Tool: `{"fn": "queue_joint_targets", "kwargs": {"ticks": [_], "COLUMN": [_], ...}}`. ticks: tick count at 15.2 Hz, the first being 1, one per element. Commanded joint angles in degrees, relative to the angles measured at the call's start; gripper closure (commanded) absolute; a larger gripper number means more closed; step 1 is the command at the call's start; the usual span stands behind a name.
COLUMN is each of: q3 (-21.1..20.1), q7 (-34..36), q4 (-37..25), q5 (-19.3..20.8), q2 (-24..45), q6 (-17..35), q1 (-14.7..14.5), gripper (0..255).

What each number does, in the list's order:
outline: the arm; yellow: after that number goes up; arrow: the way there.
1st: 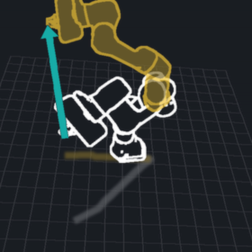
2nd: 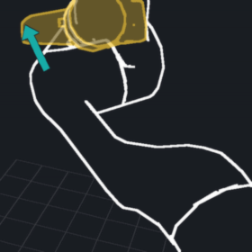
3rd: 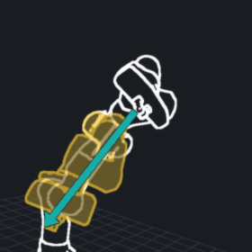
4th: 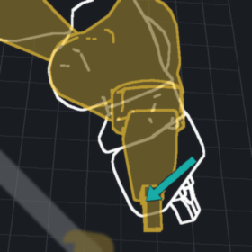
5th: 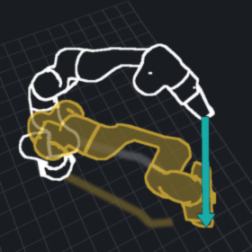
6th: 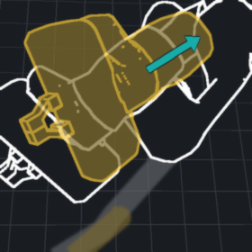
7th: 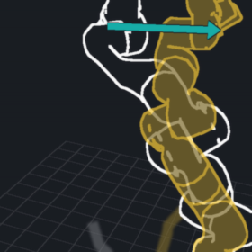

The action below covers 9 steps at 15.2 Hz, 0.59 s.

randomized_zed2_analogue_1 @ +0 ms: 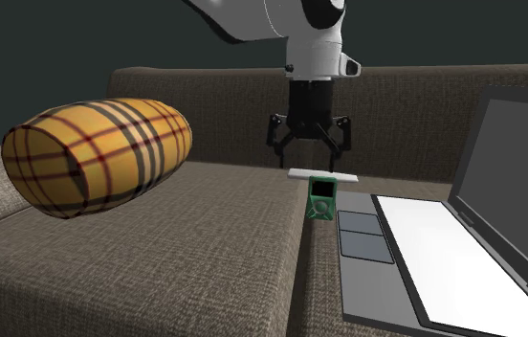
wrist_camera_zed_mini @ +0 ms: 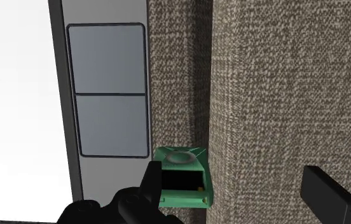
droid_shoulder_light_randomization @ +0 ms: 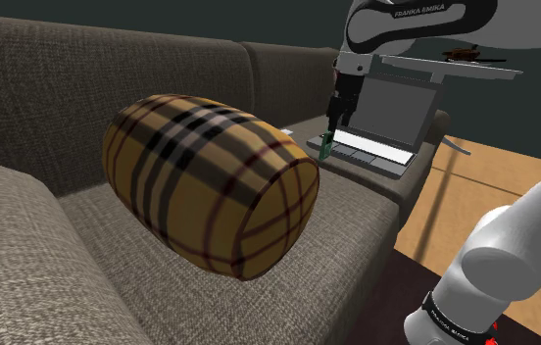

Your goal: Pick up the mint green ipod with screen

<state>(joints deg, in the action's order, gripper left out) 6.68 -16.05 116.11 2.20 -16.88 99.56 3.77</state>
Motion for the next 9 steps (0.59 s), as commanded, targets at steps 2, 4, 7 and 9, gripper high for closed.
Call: {"fn": "queue_joint_targets", "kwargs": {"ticks": [2,4,7,9], "q3": [1.32,1.92,1.94,1.96], "q7": [-2.21,-3.32,-3.31,-3.30], "q4": [-4.94,-7.25,-4.93,-3.45], "q5": [-0.49,-0.82,-0.80,-0.80], "q2": [6.09,8.72,8.71,8.77], "q6": [1.54,2.00,4.31,5.85], "q1": [0.38,0.68,0.71,0.73], "gripper": [0,0,0,0]}}
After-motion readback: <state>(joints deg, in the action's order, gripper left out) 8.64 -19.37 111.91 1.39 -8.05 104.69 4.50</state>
